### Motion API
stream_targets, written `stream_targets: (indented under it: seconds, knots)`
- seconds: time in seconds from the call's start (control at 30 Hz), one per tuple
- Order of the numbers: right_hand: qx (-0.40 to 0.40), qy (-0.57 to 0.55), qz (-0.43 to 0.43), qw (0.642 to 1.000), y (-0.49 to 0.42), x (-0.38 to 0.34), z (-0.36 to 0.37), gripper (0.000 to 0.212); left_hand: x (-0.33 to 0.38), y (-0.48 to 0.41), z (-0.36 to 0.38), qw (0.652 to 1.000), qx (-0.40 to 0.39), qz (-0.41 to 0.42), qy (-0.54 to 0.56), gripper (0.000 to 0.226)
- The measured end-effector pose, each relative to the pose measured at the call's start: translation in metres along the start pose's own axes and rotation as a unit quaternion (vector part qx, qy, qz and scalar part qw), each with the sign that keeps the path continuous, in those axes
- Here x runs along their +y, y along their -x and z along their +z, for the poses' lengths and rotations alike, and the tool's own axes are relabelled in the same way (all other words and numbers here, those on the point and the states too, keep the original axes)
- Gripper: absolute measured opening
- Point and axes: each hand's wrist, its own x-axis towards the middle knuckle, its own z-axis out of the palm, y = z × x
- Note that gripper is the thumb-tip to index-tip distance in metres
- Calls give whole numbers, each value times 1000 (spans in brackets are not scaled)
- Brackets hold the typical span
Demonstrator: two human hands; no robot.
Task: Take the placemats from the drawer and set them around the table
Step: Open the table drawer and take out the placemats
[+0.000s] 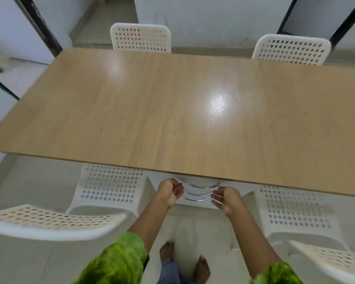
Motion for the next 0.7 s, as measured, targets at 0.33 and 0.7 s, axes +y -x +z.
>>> stream_targets:
  seconds: [0.33, 0.7]
  knots:
    - [-21, -99, 60, 993, -8, 0, 10, 23, -7, -5, 17, 999, -5, -22, -31, 23]
    - [-38, -126, 44, 990, -1, 14, 5, 30, -21, 16, 29, 999, 7, -9, -35, 20]
